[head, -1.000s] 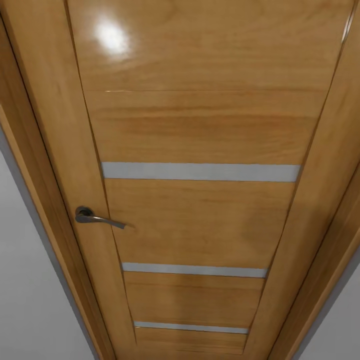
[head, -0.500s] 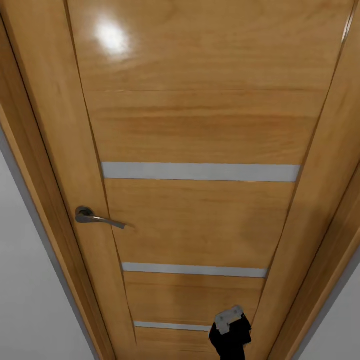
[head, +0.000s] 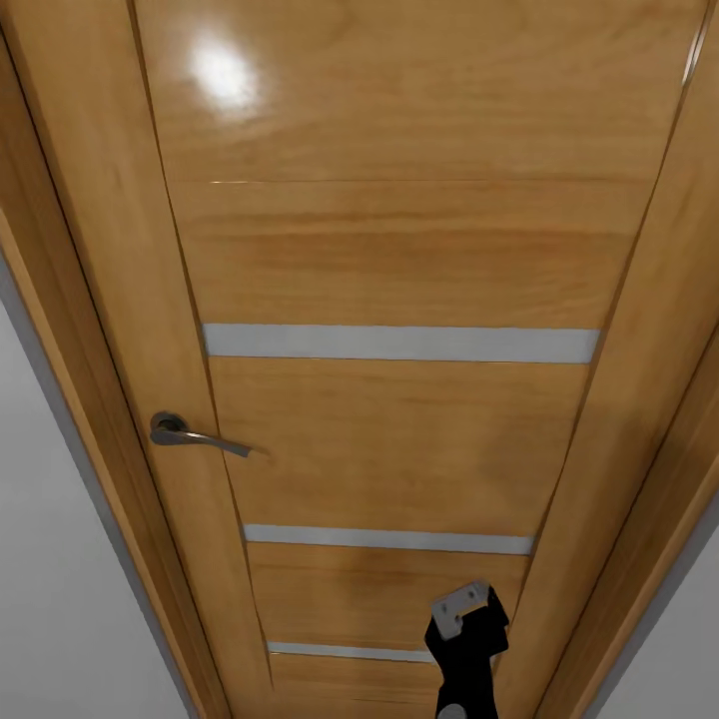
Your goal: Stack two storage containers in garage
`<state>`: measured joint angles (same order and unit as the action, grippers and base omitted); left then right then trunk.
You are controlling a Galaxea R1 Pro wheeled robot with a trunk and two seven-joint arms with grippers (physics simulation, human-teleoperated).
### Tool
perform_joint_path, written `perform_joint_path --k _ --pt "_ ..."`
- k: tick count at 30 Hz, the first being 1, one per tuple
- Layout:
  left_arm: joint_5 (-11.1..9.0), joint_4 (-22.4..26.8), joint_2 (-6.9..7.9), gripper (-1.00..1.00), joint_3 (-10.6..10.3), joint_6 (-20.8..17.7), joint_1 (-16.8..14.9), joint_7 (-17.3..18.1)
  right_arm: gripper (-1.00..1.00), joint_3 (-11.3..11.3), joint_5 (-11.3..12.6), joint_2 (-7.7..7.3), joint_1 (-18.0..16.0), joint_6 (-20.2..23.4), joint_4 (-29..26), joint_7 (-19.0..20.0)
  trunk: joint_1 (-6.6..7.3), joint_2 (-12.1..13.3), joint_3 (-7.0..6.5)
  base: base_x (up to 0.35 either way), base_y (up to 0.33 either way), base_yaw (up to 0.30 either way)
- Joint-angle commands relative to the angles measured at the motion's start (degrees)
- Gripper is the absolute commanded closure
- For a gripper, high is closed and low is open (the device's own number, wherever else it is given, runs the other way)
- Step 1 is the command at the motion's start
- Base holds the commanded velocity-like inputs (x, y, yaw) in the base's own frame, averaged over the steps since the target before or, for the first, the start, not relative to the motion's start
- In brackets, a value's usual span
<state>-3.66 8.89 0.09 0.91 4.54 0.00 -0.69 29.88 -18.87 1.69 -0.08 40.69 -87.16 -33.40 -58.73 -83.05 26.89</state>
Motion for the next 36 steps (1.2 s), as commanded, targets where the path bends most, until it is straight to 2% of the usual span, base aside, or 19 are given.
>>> perform_joint_path --k 1,4,8,12,17,24,28,29,35,36 --pt "-0.35 0.01 -0.01 -1.0 0.05 0.12 0.0 -0.01 -1.0 0.06 -1.67 0.14 -0.01 0.37 -0.1 -0.16 0.0 -0.02 0.04 0.0 0.0 0.0" --pt "-0.32 0.01 -0.01 -1.0 0.05 0.12 0.0 -0.01 -1.0 0.11 -4.78 0.83 -0.06 0.44 -0.14 -0.23 0.0 -0.02 0.04 0.0 0.0 0.0" --pt "-0.3 0.01 -0.01 -1.0 0.05 0.12 0.0 -0.01 -1.0 0.16 -9.2 3.38 -1.23 0.86 -0.12 0.0 0.0 -0.02 0.04 0.0 0.0 0.0" --pt "-0.3 0.0 -0.01 -1.0 0.05 0.12 0.0 -0.01 -1.0 0.17 -10.72 4.5 -4.47 2.34 -0.02 0.64 0.0 -0.02 0.04 0.0 0.0 0.0" --pt "-0.27 0.02 -0.01 -1.0 0.05 0.09 0.0 -0.01 -1.0 0.13 -10.9 4.91 -9.85 3.86 0.46 4.24 0.0 -0.02 0.04 0.0 0.0 0.0" --pt "-0.21 0.05 -0.01 -1.0 0.05 0.09 0.0 -0.01 -1.0 -0.06 -10.85 5.06 -15.41 4.18 1.83 8.36 0.0 -0.02 0.04 0.0 0.0 0.0" --pt "-0.2 0.07 -0.01 -1.0 0.05 0.06 0.0 -0.01 -1.0 -0.15 -10.69 5.31 -19.16 4.1 5.54 9.41 0.0 -0.02 0.04 0.0 0.0 0.0" --pt "-0.14 0.06 -0.01 -1.0 0.05 0.06 0.0 -0.01 -1.0 -0.3 -10.52 5.51 -22.11 3.59 9.35 10.42 0.0 -0.02 0.04 0.0 0.0 0.0" --pt "-0.18 0.07 -0.01 -1.0 0.01 0.05 0.0 -0.01 -1.0 -0.58 -8.07 5.3 -26.41 3.1 12.82 10.95 0.0 -0.02 0.04 0.0 0.0 0.0" --pt "-0.21 0.08 -0.01 -1.0 -0.03 0.04 0.0 -0.01 -1.0 -1.27 -7.39 5.1 -29.49 3.02 17.51 10.82 0.0 -0.02 0.04 0.0 0.0 0.0"
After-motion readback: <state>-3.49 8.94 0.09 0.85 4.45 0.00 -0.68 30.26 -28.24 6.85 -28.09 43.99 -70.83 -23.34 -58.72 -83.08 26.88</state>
